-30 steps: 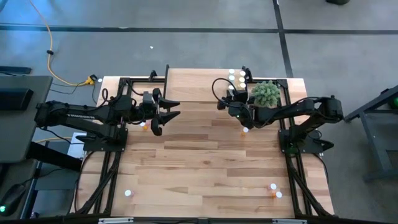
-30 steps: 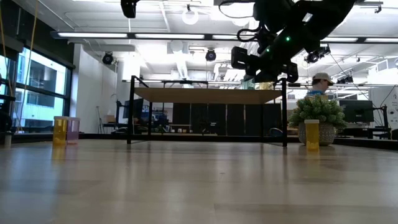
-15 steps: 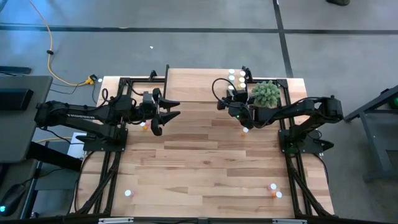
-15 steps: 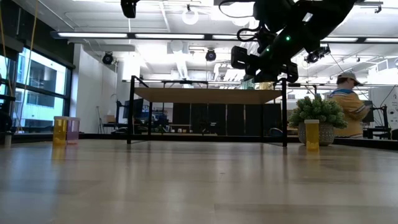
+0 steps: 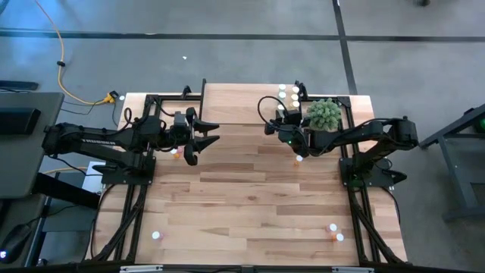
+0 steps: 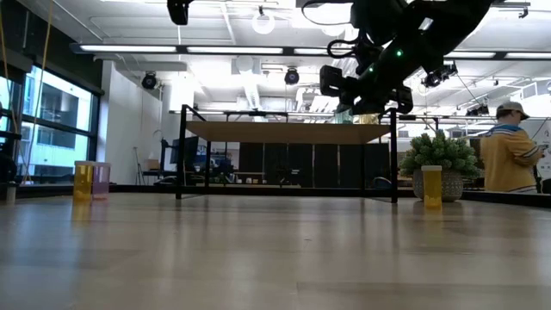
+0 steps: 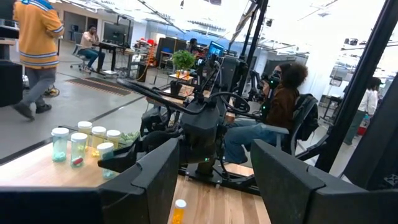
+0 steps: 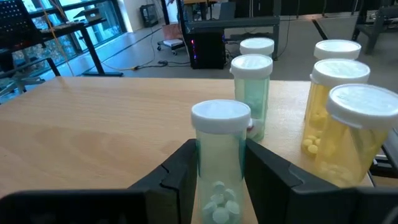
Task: Pick and place medicine bottles onto shelf by color
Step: Put the blue pill bottle on the shelf aligned with the other blue pill bottles
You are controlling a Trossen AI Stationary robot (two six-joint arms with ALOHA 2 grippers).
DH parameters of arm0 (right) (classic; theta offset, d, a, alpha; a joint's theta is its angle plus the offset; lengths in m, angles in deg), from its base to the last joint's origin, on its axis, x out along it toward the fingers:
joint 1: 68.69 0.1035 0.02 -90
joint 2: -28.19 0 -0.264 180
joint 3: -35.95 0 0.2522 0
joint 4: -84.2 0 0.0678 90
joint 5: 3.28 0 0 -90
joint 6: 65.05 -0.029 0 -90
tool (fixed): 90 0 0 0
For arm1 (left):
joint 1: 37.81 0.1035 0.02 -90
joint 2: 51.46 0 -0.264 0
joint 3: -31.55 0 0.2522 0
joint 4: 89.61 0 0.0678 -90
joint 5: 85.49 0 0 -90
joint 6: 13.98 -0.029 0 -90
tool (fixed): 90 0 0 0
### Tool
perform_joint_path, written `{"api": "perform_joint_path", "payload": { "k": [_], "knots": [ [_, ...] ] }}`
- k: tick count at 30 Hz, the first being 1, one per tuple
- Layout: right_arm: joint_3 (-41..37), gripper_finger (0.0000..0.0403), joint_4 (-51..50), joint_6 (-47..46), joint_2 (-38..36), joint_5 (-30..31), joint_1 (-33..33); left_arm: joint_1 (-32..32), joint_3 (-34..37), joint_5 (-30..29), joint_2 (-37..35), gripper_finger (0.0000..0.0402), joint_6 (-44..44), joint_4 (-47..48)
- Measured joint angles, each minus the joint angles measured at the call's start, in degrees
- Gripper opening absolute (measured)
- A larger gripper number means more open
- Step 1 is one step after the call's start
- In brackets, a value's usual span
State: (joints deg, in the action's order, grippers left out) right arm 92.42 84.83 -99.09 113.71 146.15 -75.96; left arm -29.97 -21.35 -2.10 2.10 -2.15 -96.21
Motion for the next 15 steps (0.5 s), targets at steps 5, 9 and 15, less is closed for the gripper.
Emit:
{"api": "perform_joint_path", "payload": {
  "k": [5,9,15],
  "knots": [
    [-0.14,0.0172,-0.22,-0.46,0.15,-0.96,0.00,-0.01,-0.01,0.00,0.00,0.0188,0.00,0.00],
    [-0.14,0.0208,-0.15,-0.46,0.15,-1.41,0.00,0.00,0.00,0.00,0.00,0.0188,0.00,0.00],
    [-0.14,0.0233,-0.06,-0.46,0.14,-1.43,0.00,0.00,-0.01,0.00,0.00,0.0188,0.00,0.00]
  ]
}}
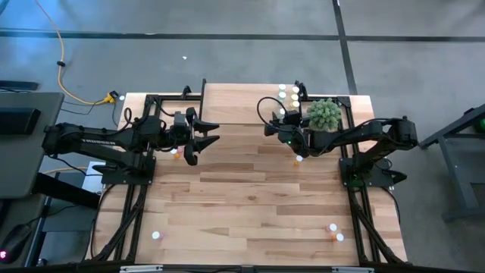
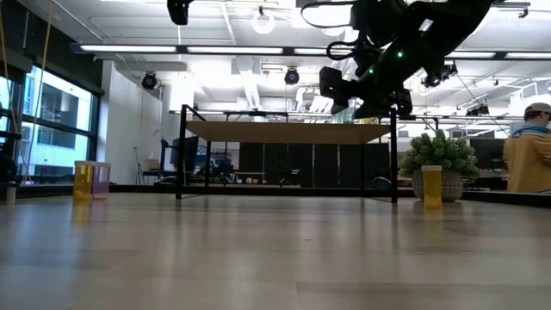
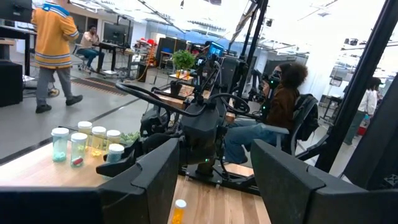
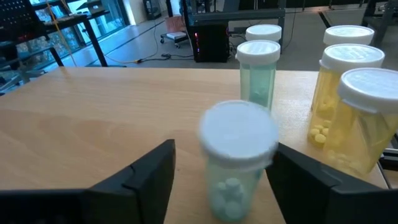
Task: Pick and place medicine bottles onto shelf by color
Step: Put the blue pill bottle on the shelf aligned with the other blue pill bottles, then put the top right orange pill bottle on the shelf
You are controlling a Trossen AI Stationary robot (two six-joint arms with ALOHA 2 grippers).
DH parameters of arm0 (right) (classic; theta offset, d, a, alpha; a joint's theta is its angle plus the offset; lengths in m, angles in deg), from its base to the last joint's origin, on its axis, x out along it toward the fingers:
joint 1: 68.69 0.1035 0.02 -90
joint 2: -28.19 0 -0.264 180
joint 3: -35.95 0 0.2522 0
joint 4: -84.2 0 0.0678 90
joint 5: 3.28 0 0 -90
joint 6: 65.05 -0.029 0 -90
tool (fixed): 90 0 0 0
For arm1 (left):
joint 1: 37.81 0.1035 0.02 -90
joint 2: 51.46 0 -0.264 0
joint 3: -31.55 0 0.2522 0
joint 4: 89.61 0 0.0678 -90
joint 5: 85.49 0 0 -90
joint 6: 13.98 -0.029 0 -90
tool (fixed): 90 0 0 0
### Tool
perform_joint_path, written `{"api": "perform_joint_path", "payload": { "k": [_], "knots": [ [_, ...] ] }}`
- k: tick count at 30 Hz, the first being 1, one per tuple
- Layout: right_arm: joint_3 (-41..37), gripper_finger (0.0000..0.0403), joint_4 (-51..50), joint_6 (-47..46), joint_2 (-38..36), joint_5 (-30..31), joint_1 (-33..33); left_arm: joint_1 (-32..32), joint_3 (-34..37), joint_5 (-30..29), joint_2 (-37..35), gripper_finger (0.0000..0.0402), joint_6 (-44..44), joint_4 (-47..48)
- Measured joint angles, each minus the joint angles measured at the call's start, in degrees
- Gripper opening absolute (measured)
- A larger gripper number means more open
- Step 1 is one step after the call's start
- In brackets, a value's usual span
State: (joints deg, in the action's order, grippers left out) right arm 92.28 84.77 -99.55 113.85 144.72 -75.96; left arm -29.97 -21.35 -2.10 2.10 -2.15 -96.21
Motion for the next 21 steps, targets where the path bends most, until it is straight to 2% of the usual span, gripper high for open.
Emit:
{"api": "perform_joint_path", "payload": {
  "k": [21],
  "knots": [
    [0.09,0.0234,0.09,0.00,-0.49,-0.18,0.08,-0.02,0.01,0.02,0.00,0.0188,0.00,0.02]
  ]
}}
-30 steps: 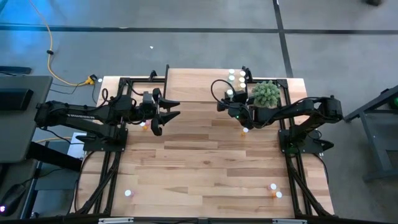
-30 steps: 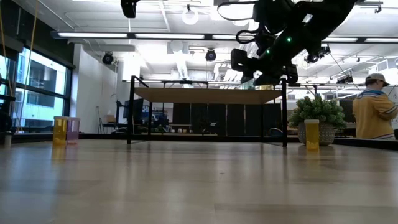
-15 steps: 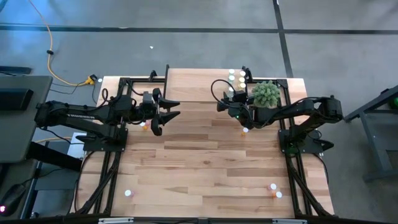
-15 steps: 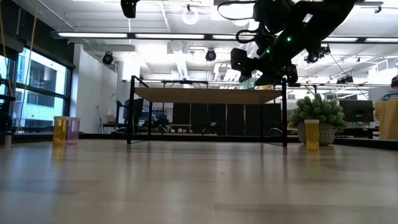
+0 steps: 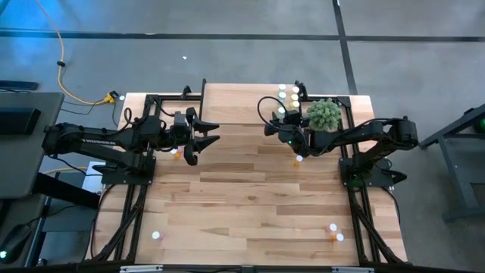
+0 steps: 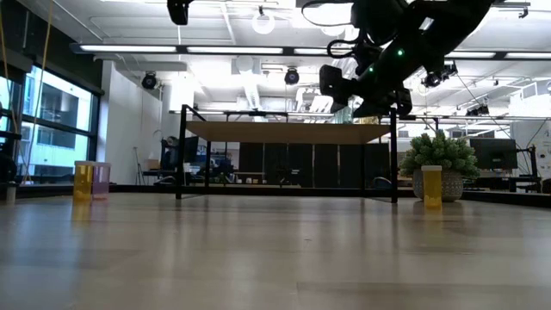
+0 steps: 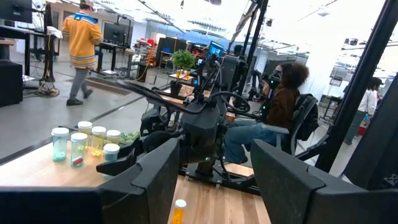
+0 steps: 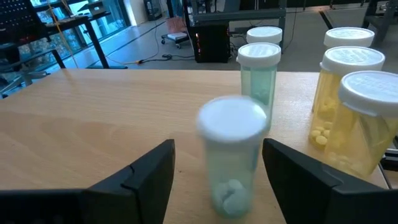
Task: Pick and place medicine bottles onto shelf by color
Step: Put the top right orange pill bottle on the shelf
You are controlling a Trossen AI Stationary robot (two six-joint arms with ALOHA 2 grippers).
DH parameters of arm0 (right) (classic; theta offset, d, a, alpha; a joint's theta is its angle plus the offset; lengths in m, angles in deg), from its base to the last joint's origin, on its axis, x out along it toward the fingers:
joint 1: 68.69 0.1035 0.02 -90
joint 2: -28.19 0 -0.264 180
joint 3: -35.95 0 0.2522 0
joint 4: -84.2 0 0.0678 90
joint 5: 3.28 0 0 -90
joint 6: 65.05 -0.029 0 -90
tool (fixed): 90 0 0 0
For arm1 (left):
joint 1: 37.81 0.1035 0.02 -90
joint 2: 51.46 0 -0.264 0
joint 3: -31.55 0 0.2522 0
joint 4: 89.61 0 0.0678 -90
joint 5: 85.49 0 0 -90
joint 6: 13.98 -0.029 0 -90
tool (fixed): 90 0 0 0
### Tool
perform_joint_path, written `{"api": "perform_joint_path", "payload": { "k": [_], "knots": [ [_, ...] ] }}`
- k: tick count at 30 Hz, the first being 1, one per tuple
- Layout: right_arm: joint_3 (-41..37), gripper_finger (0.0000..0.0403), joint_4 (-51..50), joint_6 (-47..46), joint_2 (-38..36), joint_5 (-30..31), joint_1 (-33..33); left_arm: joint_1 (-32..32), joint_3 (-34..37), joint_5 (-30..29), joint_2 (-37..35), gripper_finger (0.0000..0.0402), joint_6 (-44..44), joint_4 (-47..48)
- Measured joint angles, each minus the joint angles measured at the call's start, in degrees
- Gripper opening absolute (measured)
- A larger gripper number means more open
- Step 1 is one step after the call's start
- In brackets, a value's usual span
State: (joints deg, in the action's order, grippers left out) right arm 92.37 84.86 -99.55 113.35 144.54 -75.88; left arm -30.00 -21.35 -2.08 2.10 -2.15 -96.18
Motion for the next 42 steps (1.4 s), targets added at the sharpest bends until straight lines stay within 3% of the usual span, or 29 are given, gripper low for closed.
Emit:
{"api": "perform_joint_path", "payload": {
  "k": [11,31,42],
  "knots": [
    [0.04,0.0234,-0.59,4.02,-2.65,-3.30,0.22,0.00,0.00,0.00,0.00,0.0188,0.00,0.13],
    [0.07,0.0234,2.32,7.84,-2.71,0.00,0.09,0.00,-0.01,0.00,0.00,0.0188,0.00,0.20],
    [0.07,0.0234,12.05,15.43,-2.71,1.66,0.09,0.01,-0.01,0.00,0.00,0.0188,0.00,1.57]
  ]
}}
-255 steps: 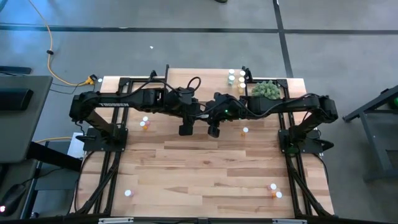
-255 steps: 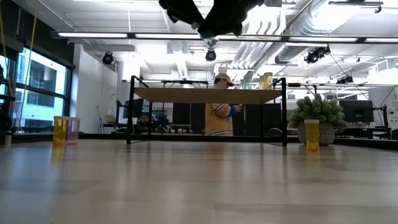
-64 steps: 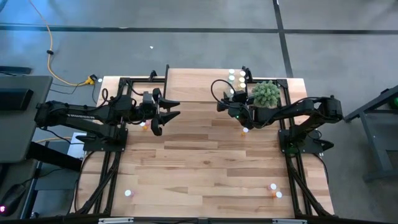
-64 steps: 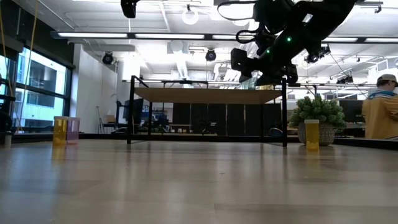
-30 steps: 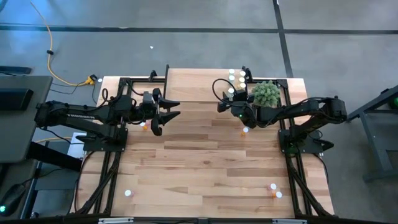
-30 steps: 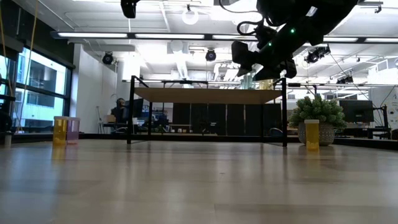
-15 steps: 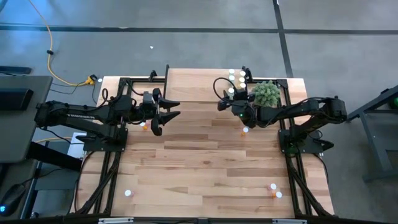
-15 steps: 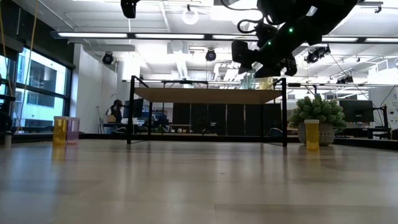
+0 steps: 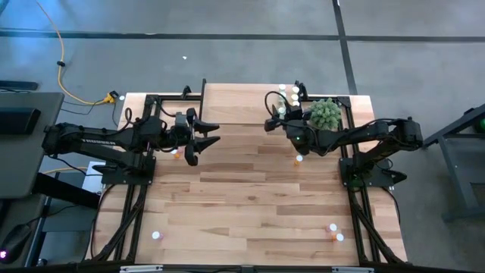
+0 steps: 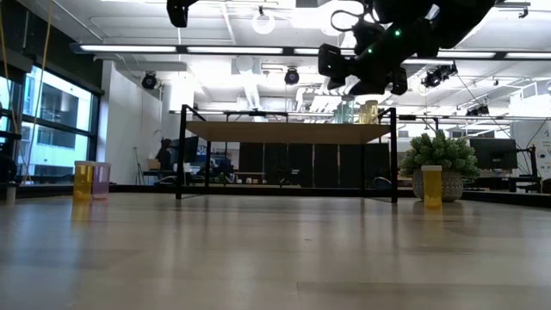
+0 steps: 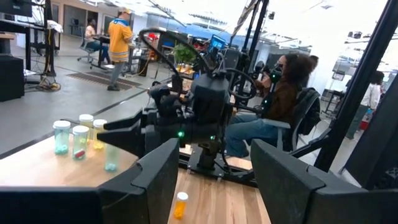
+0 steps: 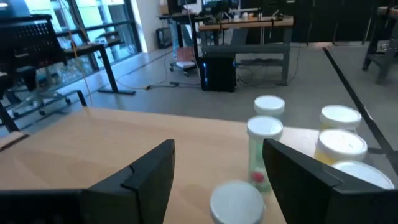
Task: Pick and place medicine bottles onto shelf by color
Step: Put the top right orange pill bottle on the shelf
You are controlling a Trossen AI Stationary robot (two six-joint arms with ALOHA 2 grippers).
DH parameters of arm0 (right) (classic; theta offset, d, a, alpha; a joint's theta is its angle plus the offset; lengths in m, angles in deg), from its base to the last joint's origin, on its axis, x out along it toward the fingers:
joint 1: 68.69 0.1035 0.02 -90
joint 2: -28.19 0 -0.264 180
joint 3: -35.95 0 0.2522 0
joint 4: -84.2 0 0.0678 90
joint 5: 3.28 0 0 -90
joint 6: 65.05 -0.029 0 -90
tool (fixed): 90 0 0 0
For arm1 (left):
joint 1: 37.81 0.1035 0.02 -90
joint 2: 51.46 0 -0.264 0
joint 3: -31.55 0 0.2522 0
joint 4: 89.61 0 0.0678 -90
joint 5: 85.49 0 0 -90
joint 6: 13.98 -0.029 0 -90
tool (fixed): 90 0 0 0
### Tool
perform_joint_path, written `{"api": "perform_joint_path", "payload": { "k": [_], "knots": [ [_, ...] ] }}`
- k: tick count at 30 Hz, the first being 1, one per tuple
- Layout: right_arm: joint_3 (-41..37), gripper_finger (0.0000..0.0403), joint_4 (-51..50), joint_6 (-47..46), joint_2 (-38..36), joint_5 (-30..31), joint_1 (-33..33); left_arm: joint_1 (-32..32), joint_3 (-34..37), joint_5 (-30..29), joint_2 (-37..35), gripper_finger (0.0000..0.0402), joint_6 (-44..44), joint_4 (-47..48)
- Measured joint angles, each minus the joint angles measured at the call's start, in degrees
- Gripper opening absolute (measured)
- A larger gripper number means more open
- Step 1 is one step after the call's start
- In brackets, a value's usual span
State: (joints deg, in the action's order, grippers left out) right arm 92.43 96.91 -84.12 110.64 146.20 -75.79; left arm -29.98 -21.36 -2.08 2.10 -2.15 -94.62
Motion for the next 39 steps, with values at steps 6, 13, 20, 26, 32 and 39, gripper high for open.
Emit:
{"api": "perform_joint_path", "payload": {
  "k": [6,13,20,26,32,39],
  "knots": [
    [0.00,0.0234,7.18,8.77,-0.43,-0.97,0.66,0.01,-0.01,0.00,0.00,0.0188,0.00,0.01],
    [0.00,0.0234,13.69,15.53,-5.72,-8.21,1.92,0.01,0.01,0.18,0.00,0.0188,0.00,-0.08],
    [0.00,0.0234,9.09,7.22,-13.66,-40.97,2.03,-0.01,0.00,6.97,-0.04,0.0188,0.02,0.02],
    [0.01,0.0234,2.20,1.14,-19.65,-62.96,2.74,-0.01,-0.01,9.13,-1.45,0.0188,0.20,2.66],
    [0.02,0.0234,-2.72,1.51,-24.06,-62.99,3.89,-0.01,-0.01,8.46,-3.98,0.0176,-0.61,2.74],
    [0.02,0.0234,-3.32,1.46,-24.94,-62.99,3.89,-1.20,-0.01,8.78,-7.74,0.0028,-4.32,6.50]
  ]
}}
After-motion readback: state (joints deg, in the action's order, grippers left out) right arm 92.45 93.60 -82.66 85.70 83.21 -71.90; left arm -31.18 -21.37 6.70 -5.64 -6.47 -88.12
